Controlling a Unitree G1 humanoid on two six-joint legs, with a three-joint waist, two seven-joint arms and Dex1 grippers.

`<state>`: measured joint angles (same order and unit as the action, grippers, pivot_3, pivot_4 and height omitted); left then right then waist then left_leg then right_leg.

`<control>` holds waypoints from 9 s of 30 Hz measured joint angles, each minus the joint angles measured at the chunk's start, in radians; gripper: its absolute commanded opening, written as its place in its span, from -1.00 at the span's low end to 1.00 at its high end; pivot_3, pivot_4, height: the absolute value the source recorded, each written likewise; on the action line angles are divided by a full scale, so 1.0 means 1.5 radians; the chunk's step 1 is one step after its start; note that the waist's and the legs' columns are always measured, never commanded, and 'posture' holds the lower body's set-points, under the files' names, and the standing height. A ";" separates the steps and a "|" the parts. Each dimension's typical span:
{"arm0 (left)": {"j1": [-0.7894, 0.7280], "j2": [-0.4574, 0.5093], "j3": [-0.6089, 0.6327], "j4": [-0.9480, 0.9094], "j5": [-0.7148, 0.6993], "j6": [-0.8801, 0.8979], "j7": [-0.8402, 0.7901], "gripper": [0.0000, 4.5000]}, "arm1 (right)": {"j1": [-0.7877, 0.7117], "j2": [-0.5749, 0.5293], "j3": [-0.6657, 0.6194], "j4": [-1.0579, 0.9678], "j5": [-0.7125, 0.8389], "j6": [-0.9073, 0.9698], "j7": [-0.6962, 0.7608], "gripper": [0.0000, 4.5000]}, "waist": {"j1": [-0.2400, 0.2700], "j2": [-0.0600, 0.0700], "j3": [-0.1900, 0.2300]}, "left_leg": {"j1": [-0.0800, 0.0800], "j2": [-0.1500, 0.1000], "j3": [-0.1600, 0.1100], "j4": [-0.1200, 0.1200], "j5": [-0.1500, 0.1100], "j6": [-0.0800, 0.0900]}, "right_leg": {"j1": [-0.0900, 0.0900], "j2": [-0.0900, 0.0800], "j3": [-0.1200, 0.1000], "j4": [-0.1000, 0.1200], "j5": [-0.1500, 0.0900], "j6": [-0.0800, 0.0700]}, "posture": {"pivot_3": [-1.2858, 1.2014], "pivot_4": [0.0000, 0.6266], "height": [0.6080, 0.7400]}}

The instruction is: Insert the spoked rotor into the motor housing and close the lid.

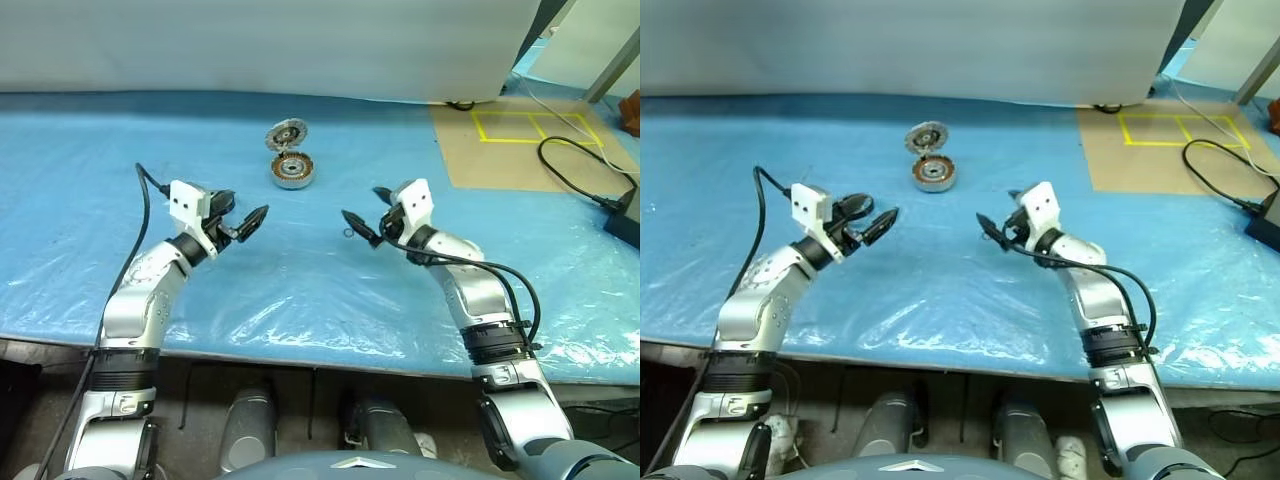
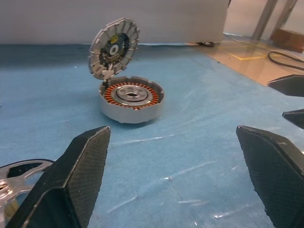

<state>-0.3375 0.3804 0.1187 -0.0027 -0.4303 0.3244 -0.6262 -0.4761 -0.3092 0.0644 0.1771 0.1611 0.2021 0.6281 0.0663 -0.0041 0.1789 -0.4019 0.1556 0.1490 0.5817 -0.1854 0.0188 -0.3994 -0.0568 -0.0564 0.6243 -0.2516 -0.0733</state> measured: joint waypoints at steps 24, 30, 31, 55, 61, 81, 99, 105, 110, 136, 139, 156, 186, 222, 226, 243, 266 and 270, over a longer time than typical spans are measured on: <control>-0.022 0.021 -0.027 0.092 0.031 -0.037 -0.117 1.00 | 0.022 -0.018 0.022 -0.011 -0.005 0.001 0.044 0.98 | 0.000 0.000 0.000 | 0.000 0.000 0.000 0.000 0.000 0.000 | 0.000 0.000 0.000 0.000 0.000 0.000 | 0.03 -0.52 1.00; -0.021 0.018 -0.027 0.091 0.032 -0.036 -0.115 1.00 | 0.024 -0.018 0.025 -0.011 -0.009 -0.002 0.043 0.98 | 0.000 0.000 0.000 | 0.000 0.000 0.000 0.000 0.000 0.000 | 0.000 0.000 0.000 0.000 0.000 0.000 | 0.03 -0.52 1.00; -0.021 0.017 -0.027 0.089 0.032 -0.036 -0.115 1.00 | 0.024 -0.018 0.025 -0.011 -0.010 -0.003 0.043 0.98 | 0.000 0.000 0.000 | 0.000 0.000 0.000 0.000 0.000 0.000 | 0.000 0.000 0.000 0.000 0.000 0.000 | 0.03 -0.52 1.00; -0.023 0.004 -0.021 0.079 0.026 -0.033 -0.088 1.00 | -0.348 0.007 0.056 0.427 -0.073 -0.183 0.140 0.98 | -0.015 0.000 0.000 | -0.002 0.000 0.000 0.002 0.000 0.000 | -0.001 0.000 0.000 0.002 0.000 -0.001 | 0.03 -0.52 1.00; 0.017 0.009 -0.001 0.039 0.019 -0.025 -0.073 1.00 | -0.499 0.032 0.085 0.657 -0.148 -0.285 0.169 0.98 | -0.017 0.000 0.000 | -0.007 0.003 0.000 0.008 -0.003 0.005 | -0.006 0.000 -0.002 0.008 -0.003 -0.006 | 0.03 -0.52 1.00; 0.130 0.000 0.031 -0.103 -0.006 0.008 0.012 1.00 | -0.615 0.157 0.160 0.805 -0.354 -0.275 0.029 0.98 | -0.015 0.002 0.001 | -0.010 0.008 0.001 0.015 -0.002 0.003 | -0.011 0.002 -0.004 0.018 -0.005 -0.008 | 0.03 -0.52 1.00; 0.253 -0.018 0.031 -0.228 -0.026 0.032 0.077 1.00 | -0.615 0.187 0.141 0.815 -0.382 -0.218 -0.031 0.98 | -0.017 0.003 0.002 | -0.010 0.009 0.001 0.015 -0.002 0.002 | -0.011 0.003 -0.004 0.018 -0.005 -0.008 | 0.03 -0.52 1.00; 0.276 -0.021 0.031 -0.259 -0.030 0.049 0.103 1.00 | -0.615 0.195 0.132 0.815 -0.386 -0.216 -0.046 0.98 | -0.017 0.003 0.002 | -0.009 0.009 0.001 0.015 -0.003 0.000 | -0.010 0.003 -0.004 0.018 -0.005 -0.008 | 0.03 -0.52 1.00; 0.272 -0.017 0.036 -0.290 -0.049 0.066 0.116 1.00 | -0.615 0.203 0.107 0.815 -0.382 -0.215 -0.052 0.98 | -0.017 0.003 0.002 | -0.009 0.009 0.001 0.015 -0.003 0.000 | -0.010 0.003 -0.004 0.018 -0.005 -0.008 | 0.03 -0.52 1.00; 0.126 -0.012 0.061 -0.140 -0.063 0.045 0.100 1.00 | -0.648 0.173 0.087 0.815 -0.405 -0.223 -0.039 0.98 | -0.017 0.004 0.002 | -0.011 0.009 0.001 0.015 -0.001 0.001 | -0.012 0.003 -0.004 0.020 -0.005 -0.008 | 0.03 -0.52 1.00; 0.146 -0.015 0.059 -0.174 -0.075 0.055 0.100 1.00 | -0.644 0.173 0.083 0.815 -0.403 -0.213 -0.007 0.98 | -0.016 0.004 0.002 | -0.011 0.009 0.001 0.015 -0.001 0.001 | -0.012 0.003 -0.004 0.020 -0.005 -0.008 | 0.03 -0.52 1.00; 0.218 -0.019 0.055 -0.260 -0.100 0.096 0.123 1.00 | -0.602 0.194 0.122 0.817 -0.436 -0.206 0.011 0.98 | -0.017 0.004 0.003 | -0.010 0.009 0.002 0.016 -0.001 0.001 | -0.012 0.003 -0.004 0.020 -0.005 -0.008 | 0.03 -0.52 1.00; 0.176 -0.025 0.033 -0.245 -0.106 0.107 0.123 1.00 | -0.618 0.202 0.080 0.817 -0.416 -0.202 -0.023 0.13 | -0.017 0.004 0.003 | -0.010 0.009 0.002 0.016 -0.001 0.001 | -0.012 0.003 -0.004 0.020 -0.005 -0.008 | 0.03 -0.52 1.00; 0.106 -0.036 0.007 -0.200 -0.103 0.105 0.109 1.00 | -0.652 0.159 -0.053 0.814 -0.294 -0.219 -0.001 1.00 | -0.014 0.004 0.003 | -0.010 0.009 0.002 0.016 -0.001 0.001 | -0.012 0.003 -0.004 0.020 -0.005 -0.008 | 0.03 -0.52 1.00; 0.069 -0.061 -0.030 -0.179 -0.101 0.108 0.099 1.00 | -0.634 0.124 -0.100 0.808 -0.240 -0.222 0.012 1.00 | -0.013 0.004 0.003 | -0.011 0.009 0.002 0.017 -0.001 0.002 | -0.012 0.003 -0.004 0.021 -0.005 -0.008 | 0.03 -0.52 1.00; 0.041 -0.019 -0.052 -0.133 -0.096 0.145 0.032 1.00 | -0.189 0.054 -0.175 0.327 -0.001 -0.010 0.168 1.00 | -0.010 0.004 0.002 | -0.010 0.010 0.001 0.019 -0.001 0.002 | -0.012 0.003 -0.004 0.022 -0.005 -0.008 | 0.03 -0.52 1.00; 0.032 -0.010 -0.031 -0.130 -0.100 0.155 0.025 1.00 | -0.351 0.089 0.048 0.428 -0.075 -0.094 0.185 1.00 | -0.027 0.005 0.003 | -0.002 0.009 0.001 0.010 0.001 -0.001 | -0.003 0.003 -0.004 0.013 -0.005 -0.008 | 0.03 -0.52 1.00; 0.070 0.036 -0.004 -0.145 -0.098 0.155 0.022 1.00 | -0.518 0.150 0.093 0.641 -0.157 -0.197 0.101 1.00 | -0.027 0.005 0.003 | -0.004 0.009 0.001 0.009 0.001 -0.002 | -0.003 0.003 -0.005 0.012 -0.005 -0.009 | 0.03 -0.52 1.00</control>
<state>-0.2331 0.4347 0.1130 -0.2205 -0.5767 0.5572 -0.5935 -1.2535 -0.0842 0.2046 1.1379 -0.0739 -0.0927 0.7803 0.0252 0.0031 0.1828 -0.4075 0.1687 0.1510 0.5953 -0.1846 0.0164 -0.4047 -0.0518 -0.0633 0.6416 -0.2597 -0.0869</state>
